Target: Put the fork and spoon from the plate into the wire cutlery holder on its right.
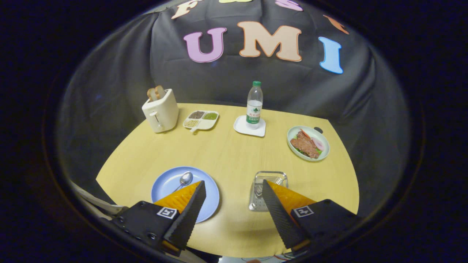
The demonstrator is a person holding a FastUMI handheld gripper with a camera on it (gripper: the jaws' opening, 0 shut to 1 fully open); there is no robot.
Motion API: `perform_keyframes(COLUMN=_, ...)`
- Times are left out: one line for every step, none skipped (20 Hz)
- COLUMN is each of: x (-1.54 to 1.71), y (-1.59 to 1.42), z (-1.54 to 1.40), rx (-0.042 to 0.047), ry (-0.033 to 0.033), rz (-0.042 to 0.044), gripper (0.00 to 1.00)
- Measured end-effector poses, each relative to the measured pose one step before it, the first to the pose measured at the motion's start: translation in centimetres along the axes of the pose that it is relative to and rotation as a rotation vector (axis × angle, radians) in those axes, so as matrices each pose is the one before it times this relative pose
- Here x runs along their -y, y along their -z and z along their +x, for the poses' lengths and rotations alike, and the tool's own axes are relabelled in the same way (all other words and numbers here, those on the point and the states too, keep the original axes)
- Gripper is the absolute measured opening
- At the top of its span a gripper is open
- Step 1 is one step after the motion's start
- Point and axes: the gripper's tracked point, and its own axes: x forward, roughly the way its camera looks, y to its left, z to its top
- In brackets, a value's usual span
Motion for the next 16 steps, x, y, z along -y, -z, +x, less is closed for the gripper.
perform_keyframes(x=-0.729, y=0.370, z=-0.030, rx=0.01077, ry=0.01157, rz=0.00499, gripper=0.99)
perform_keyframes(x=-0.546, y=0.480, z=0.027, rx=0.00865, ry=0.01662, rz=-0.00220, gripper=0.99)
perform_keyframes(x=-0.678, y=0.381, z=0.001, rx=0.01019, ry=0.01658, rz=-0.00252, gripper=0.99)
perform_keyframes(x=-1.048, y=0.552, z=0.051, rx=0.00907, ry=0.00840, rz=0.00362, gripper=0.99)
perform_keyframes(x=-1.020, y=0.490, z=0.089, rx=-0.00047, ry=-0.00166, rz=0.00971, gripper=0.99)
perform_keyframes(x=-1.068, y=0.571, z=0.185, rx=0.00199, ry=-0.00379, rz=0.01467, gripper=0.99)
perform_keyframes(x=-0.888, y=0.560, z=0.361, rx=0.00023, ry=-0.00258, rz=0.01566, gripper=0.99)
perform_keyframes(x=-0.854, y=0.539, z=0.437, rx=0.00002, ry=-0.00284, rz=0.01272, gripper=0.99)
perform_keyframes(x=-0.680, y=0.484, z=0.275, rx=0.00544, ry=0.00327, rz=0.00868, gripper=0.99)
perform_keyframes(x=-0.587, y=0.612, z=0.286, rx=0.00296, ry=0.00483, rz=0.00842, gripper=0.99)
perform_keyframes(x=-0.827, y=0.616, z=0.214, rx=-0.00235, ry=-0.00240, rz=0.01084, gripper=0.99)
perform_keyframes(x=-0.726, y=0.609, z=0.279, rx=-0.00236, ry=-0.00183, rz=0.01198, gripper=0.99)
perform_keyframes(x=-0.408, y=0.425, z=0.127, rx=0.00141, ry=0.00337, rz=0.00777, gripper=0.99)
perform_keyframes(x=-0.646, y=0.670, z=0.462, rx=-0.00782, ry=0.00060, rz=-0.00008, gripper=0.99)
perform_keyframes(x=-0.417, y=0.563, z=0.369, rx=-0.00632, ry=0.00670, rz=-0.00471, gripper=0.99)
perform_keyframes(x=-0.487, y=0.469, z=0.452, rx=-0.00400, ry=0.00222, rz=-0.00420, gripper=0.99)
